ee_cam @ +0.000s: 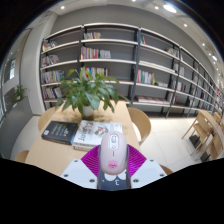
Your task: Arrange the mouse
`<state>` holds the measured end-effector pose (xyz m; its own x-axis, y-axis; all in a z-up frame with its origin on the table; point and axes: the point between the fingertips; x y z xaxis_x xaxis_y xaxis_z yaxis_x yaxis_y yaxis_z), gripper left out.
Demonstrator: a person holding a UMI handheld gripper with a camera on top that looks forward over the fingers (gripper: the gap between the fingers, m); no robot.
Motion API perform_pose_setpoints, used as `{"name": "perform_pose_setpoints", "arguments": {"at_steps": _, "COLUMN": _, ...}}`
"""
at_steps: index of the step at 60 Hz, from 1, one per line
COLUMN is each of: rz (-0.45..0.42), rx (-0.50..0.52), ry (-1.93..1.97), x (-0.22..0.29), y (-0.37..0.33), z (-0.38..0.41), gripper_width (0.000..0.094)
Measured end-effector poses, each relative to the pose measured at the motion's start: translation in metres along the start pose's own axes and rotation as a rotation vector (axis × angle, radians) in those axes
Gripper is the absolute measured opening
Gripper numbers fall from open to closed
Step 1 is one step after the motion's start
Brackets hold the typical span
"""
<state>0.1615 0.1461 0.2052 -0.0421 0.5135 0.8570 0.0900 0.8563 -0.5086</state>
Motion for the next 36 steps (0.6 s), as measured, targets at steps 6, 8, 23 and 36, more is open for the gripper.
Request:
{"name": "perform_pose_setpoints", "arguments": {"at_steps": 6, "rz": 0.156, "rx": 0.006, "ry": 0.017, "x": -0.071, "y": 0.049, "z": -0.022, "gripper_width": 0.0331}}
{"name": "perform_pose_setpoints", "arguments": {"at_steps": 8, "rz": 0.195, "rx": 0.011, "ry": 0.024, "x": -0.101, "y": 0.062, "z": -0.025, "gripper_width": 0.0332}}
{"name": "perform_pose_setpoints", "arguments": {"at_steps": 23, "rz": 0.348, "rx": 0.077, "ry": 0.059, "x": -0.19, "y": 0.097, "z": -0.017, "gripper_width": 0.0353}}
{"name": "perform_pose_setpoints", "arguments": {"at_steps": 36, "rz": 0.402, "rx": 0.085, "ry": 0.026, "x": -0.196, "y": 0.096, "z": -0.017, "gripper_width": 0.0558}}
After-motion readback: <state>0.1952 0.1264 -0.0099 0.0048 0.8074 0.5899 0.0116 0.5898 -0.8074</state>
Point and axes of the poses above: the point between the fingertips, and its own axes, seen from behind it with the camera up: z to the left, x up, y forward, the way the camera looks
